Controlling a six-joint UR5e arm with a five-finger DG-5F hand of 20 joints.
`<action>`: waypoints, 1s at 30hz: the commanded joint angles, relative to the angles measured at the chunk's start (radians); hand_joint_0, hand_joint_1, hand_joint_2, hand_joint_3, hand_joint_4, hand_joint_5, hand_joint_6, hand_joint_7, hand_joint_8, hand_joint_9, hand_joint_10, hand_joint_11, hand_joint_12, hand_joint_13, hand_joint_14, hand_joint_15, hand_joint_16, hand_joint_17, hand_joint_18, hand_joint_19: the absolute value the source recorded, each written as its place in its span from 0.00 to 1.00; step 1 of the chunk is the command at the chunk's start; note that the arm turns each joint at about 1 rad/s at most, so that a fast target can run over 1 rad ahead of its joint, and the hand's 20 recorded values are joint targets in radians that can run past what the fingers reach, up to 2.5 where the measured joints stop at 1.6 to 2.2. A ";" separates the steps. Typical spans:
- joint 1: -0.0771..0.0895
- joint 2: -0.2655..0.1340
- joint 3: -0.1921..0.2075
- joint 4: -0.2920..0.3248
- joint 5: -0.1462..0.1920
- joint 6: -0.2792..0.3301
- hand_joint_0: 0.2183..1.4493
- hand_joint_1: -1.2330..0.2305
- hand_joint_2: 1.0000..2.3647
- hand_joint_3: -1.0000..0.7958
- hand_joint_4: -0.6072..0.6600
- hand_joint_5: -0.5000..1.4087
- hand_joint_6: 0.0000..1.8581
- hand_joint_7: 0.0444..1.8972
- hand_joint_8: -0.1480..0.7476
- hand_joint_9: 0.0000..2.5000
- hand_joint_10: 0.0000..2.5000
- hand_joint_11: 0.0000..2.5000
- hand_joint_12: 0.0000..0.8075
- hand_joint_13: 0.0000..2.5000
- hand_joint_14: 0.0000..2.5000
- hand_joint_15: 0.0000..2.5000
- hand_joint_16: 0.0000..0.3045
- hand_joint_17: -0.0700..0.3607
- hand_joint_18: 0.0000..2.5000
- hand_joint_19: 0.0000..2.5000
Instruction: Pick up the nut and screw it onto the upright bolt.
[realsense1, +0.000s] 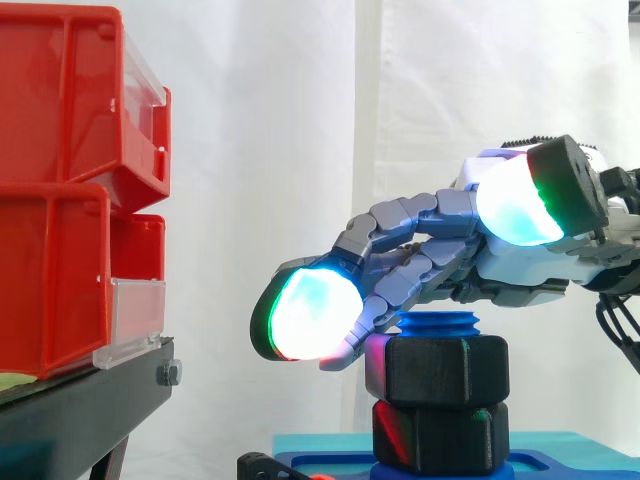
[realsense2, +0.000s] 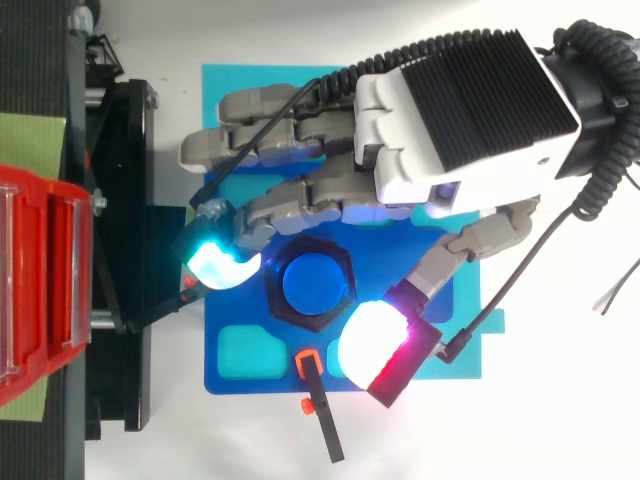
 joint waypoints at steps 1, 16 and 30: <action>0.001 0.000 -0.001 0.002 0.001 0.000 0.20 0.65 0.00 0.28 0.62 0.17 0.27 0.39 0.42 0.11 0.00 0.00 0.39 0.00 0.00 0.00 0.12 0.36 0.00 0.00; 0.000 0.000 -0.001 -0.004 0.001 0.002 0.21 0.65 0.00 0.28 0.63 0.17 0.27 0.41 0.42 0.12 0.00 0.00 0.39 0.01 0.00 0.00 0.12 0.35 0.00 0.00; 0.003 0.000 -0.001 -0.005 0.001 0.008 0.21 0.64 0.00 0.28 0.64 0.18 0.27 0.41 0.43 0.15 0.00 0.00 0.39 0.03 0.00 0.00 0.12 0.35 0.00 0.00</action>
